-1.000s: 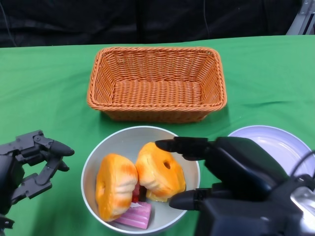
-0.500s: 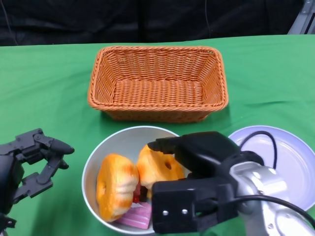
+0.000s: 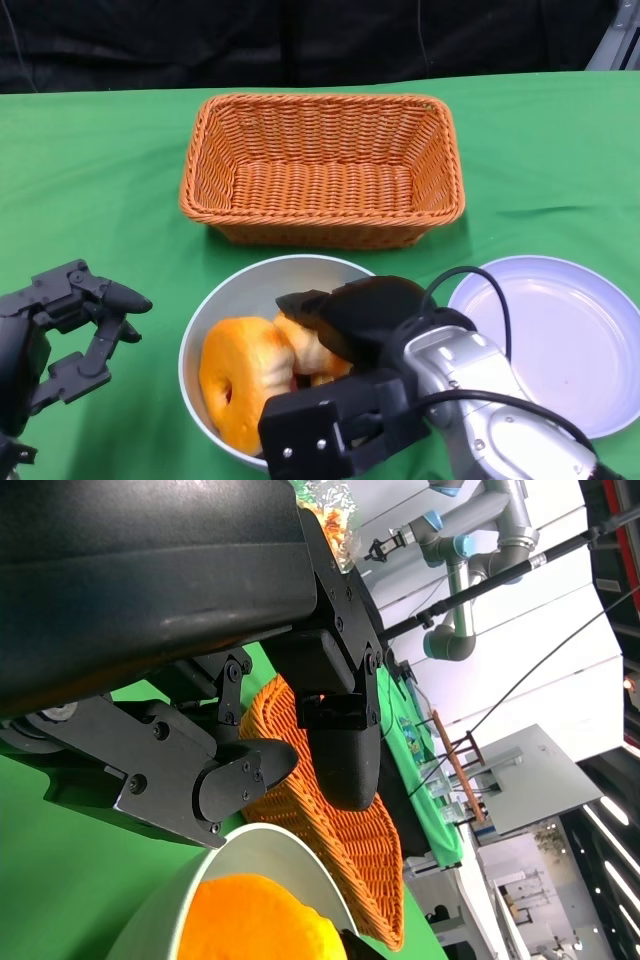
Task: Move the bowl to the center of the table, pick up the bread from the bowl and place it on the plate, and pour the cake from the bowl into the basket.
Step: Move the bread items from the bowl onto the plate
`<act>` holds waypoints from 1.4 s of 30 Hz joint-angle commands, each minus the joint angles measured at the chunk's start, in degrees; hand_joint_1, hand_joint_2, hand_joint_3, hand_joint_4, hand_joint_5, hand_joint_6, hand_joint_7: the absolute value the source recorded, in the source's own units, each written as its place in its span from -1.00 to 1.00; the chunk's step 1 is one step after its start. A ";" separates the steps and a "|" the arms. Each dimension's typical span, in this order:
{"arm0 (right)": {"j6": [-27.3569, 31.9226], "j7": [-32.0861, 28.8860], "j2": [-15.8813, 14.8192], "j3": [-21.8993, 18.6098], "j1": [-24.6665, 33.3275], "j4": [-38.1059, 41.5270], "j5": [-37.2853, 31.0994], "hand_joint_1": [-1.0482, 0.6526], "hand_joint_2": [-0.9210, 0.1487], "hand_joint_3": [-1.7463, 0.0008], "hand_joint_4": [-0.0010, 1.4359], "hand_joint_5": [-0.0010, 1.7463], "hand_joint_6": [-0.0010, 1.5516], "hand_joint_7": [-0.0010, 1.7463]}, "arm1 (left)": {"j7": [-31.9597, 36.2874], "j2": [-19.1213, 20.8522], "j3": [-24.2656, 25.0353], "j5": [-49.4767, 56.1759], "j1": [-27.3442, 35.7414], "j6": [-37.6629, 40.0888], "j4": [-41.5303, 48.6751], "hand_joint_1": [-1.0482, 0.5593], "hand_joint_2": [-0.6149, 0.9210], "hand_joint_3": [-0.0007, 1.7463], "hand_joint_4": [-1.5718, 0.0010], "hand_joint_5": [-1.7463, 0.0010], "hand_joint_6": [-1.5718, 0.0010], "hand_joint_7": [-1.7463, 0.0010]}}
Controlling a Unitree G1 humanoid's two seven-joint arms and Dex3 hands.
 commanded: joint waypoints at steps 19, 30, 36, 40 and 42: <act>-19.85 -39.65 0.71 -10.42 5.08 5.78 11.15 -0.05 -1.00 0.95 -0.23 0.99 -0.37 0.69 | 1.80 0.43 -0.01 0.83 -0.13 -2.08 0.77 0.26 0.65 -0.03 -0.04 -0.61 -0.13 -0.13; -22.51 -36.19 1.10 -21.29 8.63 -4.51 25.94 0.03 -0.99 0.96 0.01 0.77 0.01 0.01 | 1.74 0.70 -0.28 0.77 -0.23 -1.92 1.32 0.24 0.69 -0.11 -0.02 -0.61 -0.12 -0.12; -20.43 -31.51 0.23 -27.75 14.54 -14.53 33.32 0.00 -0.99 0.96 0.00 0.75 0.00 -0.01 | 1.44 0.81 -0.17 0.29 -0.35 -2.21 1.97 0.24 0.71 -0.14 -0.02 -0.60 -0.13 -0.10; -17.93 -29.29 -0.44 -31.21 18.62 -19.87 35.38 -0.05 -1.00 0.95 -0.04 0.80 -0.02 0.00 | 0.72 1.00 -0.22 -0.61 -0.47 -2.23 2.37 0.25 0.72 -0.15 -0.01 -0.60 -0.12 -0.09; -17.46 -28.86 -0.39 -31.38 18.86 -20.41 35.44 -0.06 -1.00 0.95 -0.04 0.80 -0.02 0.01 | 0.73 1.04 -0.28 -0.68 -0.49 -2.28 2.43 0.25 0.72 -0.16 -0.01 -0.60 -0.13 -0.09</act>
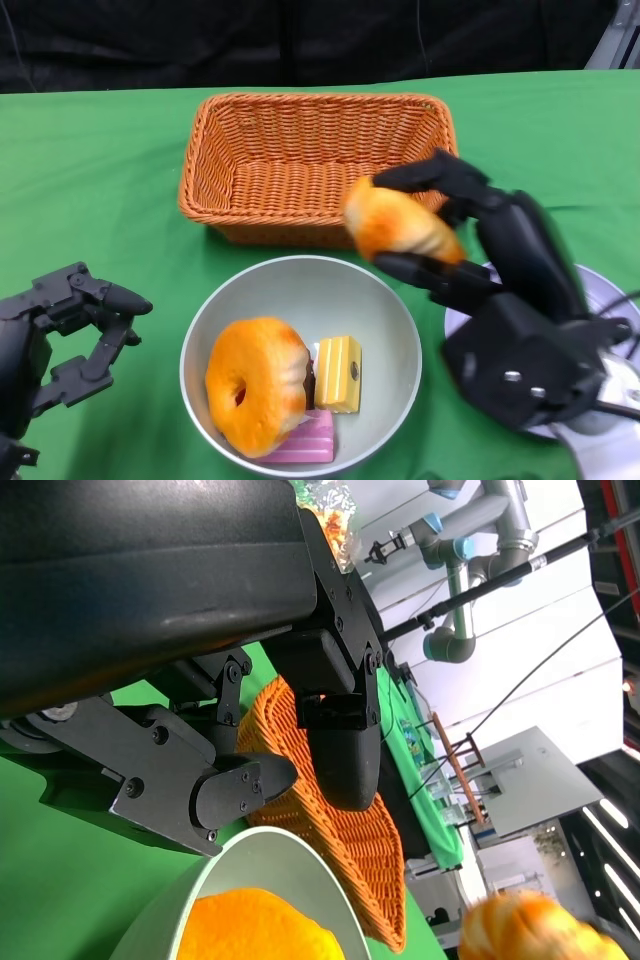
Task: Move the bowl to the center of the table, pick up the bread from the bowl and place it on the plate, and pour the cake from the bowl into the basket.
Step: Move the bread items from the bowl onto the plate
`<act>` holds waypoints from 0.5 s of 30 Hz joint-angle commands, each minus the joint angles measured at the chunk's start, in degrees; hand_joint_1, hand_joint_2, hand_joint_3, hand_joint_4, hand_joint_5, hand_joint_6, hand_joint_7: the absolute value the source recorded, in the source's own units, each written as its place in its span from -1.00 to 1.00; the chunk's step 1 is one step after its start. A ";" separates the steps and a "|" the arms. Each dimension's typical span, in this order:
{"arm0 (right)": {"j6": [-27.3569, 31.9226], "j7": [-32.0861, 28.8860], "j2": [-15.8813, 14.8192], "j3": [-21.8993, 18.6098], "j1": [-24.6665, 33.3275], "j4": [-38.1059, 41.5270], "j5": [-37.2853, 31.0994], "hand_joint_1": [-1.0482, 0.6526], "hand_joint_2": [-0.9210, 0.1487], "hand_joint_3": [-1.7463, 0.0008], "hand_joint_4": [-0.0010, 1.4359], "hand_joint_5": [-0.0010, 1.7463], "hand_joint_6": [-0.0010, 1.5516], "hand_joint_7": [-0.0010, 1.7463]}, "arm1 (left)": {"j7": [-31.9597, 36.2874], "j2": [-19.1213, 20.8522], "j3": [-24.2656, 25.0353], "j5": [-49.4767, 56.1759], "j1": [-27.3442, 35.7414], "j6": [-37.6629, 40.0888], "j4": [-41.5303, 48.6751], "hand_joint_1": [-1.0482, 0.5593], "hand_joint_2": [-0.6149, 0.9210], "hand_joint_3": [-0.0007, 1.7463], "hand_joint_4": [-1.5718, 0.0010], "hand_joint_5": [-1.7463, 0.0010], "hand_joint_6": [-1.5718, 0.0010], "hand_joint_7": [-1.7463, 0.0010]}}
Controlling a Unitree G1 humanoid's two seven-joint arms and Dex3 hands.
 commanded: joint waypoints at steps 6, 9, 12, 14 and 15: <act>3.29 2.98 -2.28 -8.84 7.52 -4.22 6.73 -0.03 -1.00 0.96 0.06 0.42 -0.01 0.00 | -0.52 1.38 0.40 -1.13 -0.41 0.29 0.53 0.23 0.72 -0.16 0.01 -0.59 -0.13 -0.09; 5.65 4.20 -2.80 -11.62 9.68 -4.68 9.03 0.00 -1.00 0.92 0.01 0.35 -0.04 -0.01 | -0.41 1.52 0.54 -1.28 -0.59 0.50 0.68 0.28 0.70 -0.13 -0.02 -0.60 -0.14 -0.10; 11.89 8.10 -4.03 -15.16 10.97 -4.29 13.42 0.01 -1.00 0.88 0.02 0.33 -0.06 -0.02 | -0.52 1.92 0.67 -1.12 -1.03 0.11 1.47 0.27 0.68 -0.11 -0.02 -0.59 -0.13 -0.11; 18.65 10.85 -4.98 -17.40 11.40 -4.23 16.33 0.01 -1.00 0.86 0.01 0.31 -0.08 -0.04 | -1.07 2.12 0.73 -1.59 -1.43 -0.01 2.12 0.26 0.67 -0.11 -0.02 -0.59 -0.13 -0.11; 21.39 11.61 -5.38 -17.82 11.24 -4.26 17.00 -0.01 -1.00 0.84 0.00 0.31 -0.09 -0.06 | -1.34 2.16 0.73 -1.89 -1.54 0.07 2.27 0.28 0.68 -0.11 0.00 -0.60 -0.12 -0.11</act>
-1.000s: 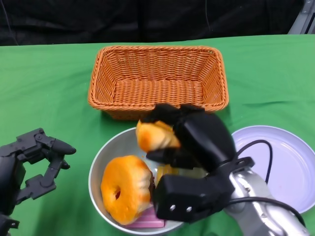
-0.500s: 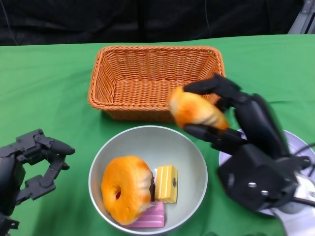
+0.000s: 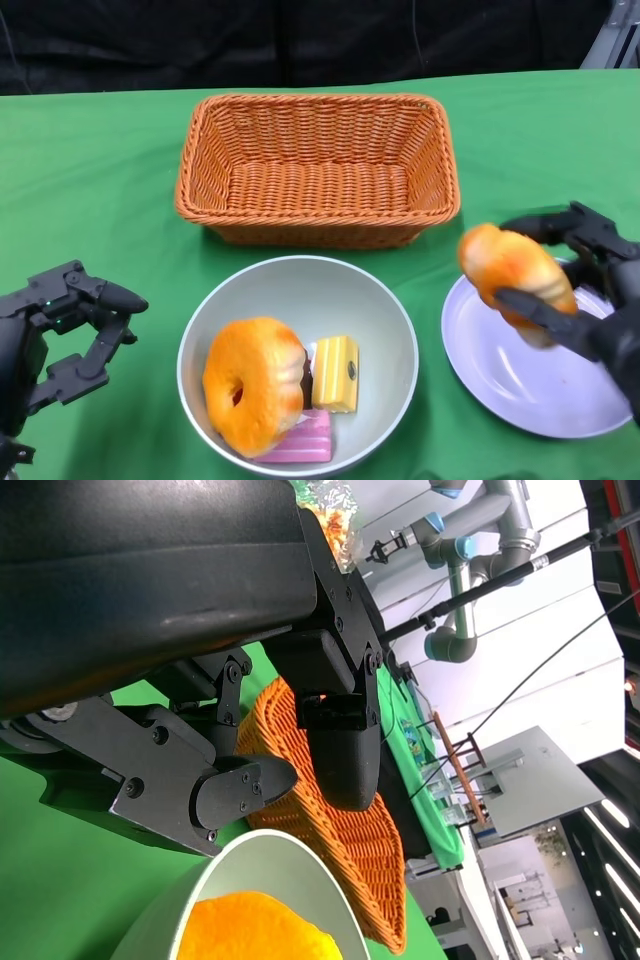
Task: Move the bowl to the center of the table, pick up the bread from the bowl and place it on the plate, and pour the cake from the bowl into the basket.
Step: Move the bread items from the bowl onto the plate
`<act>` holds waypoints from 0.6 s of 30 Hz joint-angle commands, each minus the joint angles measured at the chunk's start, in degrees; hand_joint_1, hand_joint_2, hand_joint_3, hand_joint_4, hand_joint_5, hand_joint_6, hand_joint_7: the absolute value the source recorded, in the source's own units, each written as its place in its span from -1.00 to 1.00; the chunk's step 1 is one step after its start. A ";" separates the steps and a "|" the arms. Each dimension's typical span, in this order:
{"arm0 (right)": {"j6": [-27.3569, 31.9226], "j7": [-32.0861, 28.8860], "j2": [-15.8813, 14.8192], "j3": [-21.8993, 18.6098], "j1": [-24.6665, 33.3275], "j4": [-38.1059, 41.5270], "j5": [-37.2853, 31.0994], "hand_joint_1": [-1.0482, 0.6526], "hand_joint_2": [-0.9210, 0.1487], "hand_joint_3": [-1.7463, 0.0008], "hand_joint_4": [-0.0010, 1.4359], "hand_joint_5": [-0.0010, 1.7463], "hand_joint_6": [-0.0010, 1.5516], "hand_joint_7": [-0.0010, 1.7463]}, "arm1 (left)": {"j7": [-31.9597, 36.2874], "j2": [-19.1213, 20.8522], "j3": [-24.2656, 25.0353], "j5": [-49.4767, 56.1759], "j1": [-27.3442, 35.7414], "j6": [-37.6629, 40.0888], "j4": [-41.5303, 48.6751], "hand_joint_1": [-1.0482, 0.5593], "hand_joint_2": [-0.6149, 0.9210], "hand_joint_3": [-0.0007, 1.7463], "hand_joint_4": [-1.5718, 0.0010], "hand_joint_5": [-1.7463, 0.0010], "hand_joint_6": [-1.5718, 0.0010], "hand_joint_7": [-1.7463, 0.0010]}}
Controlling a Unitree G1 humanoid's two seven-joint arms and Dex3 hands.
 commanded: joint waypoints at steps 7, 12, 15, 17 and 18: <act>20.52 8.37 -4.47 -4.58 -1.32 0.79 8.73 0.03 -1.00 0.79 -0.03 0.36 -0.08 -0.10 | -0.24 1.51 0.34 -0.88 -0.70 0.35 0.85 0.29 0.70 -0.13 0.00 -0.60 -0.12 -0.12; 29.43 8.34 -4.38 -6.19 -4.66 3.00 12.33 0.02 -1.00 0.78 -0.06 0.41 -0.08 -0.10 | -0.05 1.46 0.35 -0.65 -0.78 0.15 1.16 0.31 0.72 -0.13 0.01 -0.60 -0.11 -0.14; 30.82 7.61 -4.46 -6.53 -5.99 4.80 13.19 0.02 -1.00 0.75 -0.09 0.43 -0.11 -0.11 | -0.12 1.39 0.37 -0.80 -0.66 0.26 1.09 0.31 0.72 -0.12 0.01 -0.60 -0.10 -0.14; 30.98 7.34 -4.59 -6.49 -6.20 5.09 13.44 0.02 -1.00 0.75 -0.10 0.44 -0.12 -0.11 | -0.15 1.36 0.38 -0.87 -0.64 0.30 1.08 0.32 0.72 -0.12 0.01 -0.60 -0.10 -0.14; 31.02 7.26 -4.65 -6.46 -6.24 5.13 13.54 0.02 -1.00 0.75 -0.10 0.44 -0.12 -0.11 | -0.15 1.37 0.38 -0.87 -0.64 0.30 1.08 0.32 0.72 -0.12 0.01 -0.60 -0.10 -0.14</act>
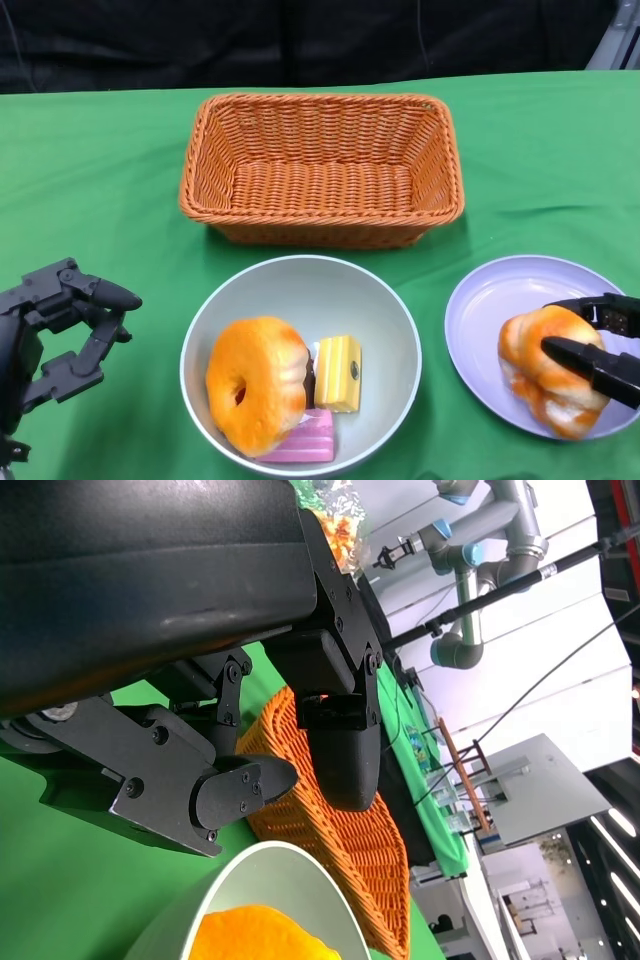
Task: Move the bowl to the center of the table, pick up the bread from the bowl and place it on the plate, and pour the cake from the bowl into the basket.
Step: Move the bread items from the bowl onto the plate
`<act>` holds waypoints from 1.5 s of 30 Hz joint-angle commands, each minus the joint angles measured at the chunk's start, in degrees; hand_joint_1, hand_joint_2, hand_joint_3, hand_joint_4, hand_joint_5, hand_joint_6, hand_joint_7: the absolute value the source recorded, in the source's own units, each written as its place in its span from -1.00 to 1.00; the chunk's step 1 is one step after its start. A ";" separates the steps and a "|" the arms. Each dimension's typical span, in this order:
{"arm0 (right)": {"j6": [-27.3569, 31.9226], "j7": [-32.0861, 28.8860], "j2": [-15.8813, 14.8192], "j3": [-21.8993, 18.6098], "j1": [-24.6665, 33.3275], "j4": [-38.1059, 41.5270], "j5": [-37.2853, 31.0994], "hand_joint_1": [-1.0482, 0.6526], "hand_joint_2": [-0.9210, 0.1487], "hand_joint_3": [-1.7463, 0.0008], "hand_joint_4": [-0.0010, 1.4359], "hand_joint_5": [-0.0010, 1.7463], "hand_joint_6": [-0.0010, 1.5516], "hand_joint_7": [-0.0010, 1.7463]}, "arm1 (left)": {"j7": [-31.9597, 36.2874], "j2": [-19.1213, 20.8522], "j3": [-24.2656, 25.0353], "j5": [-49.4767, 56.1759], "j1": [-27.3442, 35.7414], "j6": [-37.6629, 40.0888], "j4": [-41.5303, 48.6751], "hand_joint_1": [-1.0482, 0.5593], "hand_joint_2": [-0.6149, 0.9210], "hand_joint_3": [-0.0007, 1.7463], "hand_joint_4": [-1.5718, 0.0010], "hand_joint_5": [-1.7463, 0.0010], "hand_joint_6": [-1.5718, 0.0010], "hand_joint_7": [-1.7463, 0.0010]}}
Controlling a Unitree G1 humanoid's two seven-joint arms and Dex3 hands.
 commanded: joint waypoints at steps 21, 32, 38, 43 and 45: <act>-27.46 -7.89 -9.13 15.83 5.14 2.81 -24.20 -0.25 -1.00 0.93 -0.59 -0.94 -0.44 -1.00 | -1.19 1.63 0.48 -0.79 0.61 1.62 -0.90 0.34 0.74 -0.19 0.00 -0.57 -0.10 -0.12; -30.88 -7.93 -9.93 16.93 6.25 2.05 -27.98 -0.25 -1.00 0.95 -0.54 -0.93 -0.44 -0.97 | -1.61 1.30 0.55 -1.28 0.17 0.22 0.03 0.32 0.70 -0.12 -0.01 -0.59 -0.11 -0.12; -36.95 -11.70 -10.16 17.36 7.28 4.46 -31.03 -0.23 -1.00 0.97 -0.52 -0.94 -0.40 -0.97 | -1.18 1.24 0.58 -0.89 0.14 -0.15 0.18 0.32 0.66 -0.08 -0.03 -0.61 -0.13 -0.13; -39.43 -14.31 -10.70 18.56 7.69 5.84 -36.26 -0.26 -1.00 0.97 -0.54 -0.96 -0.40 -0.98 | -0.96 1.14 0.56 -1.12 0.45 1.31 -0.64 0.32 0.64 -0.05 0.01 -0.61 -0.12 -0.13; -40.05 -14.70 -10.81 18.75 7.80 6.13 -37.68 -0.27 -1.00 0.98 -0.55 -0.96 -0.40 -0.99 | -0.90 1.21 0.54 -0.92 0.48 1.27 -0.69 0.32 0.64 -0.04 0.01 -0.61 -0.12 -0.13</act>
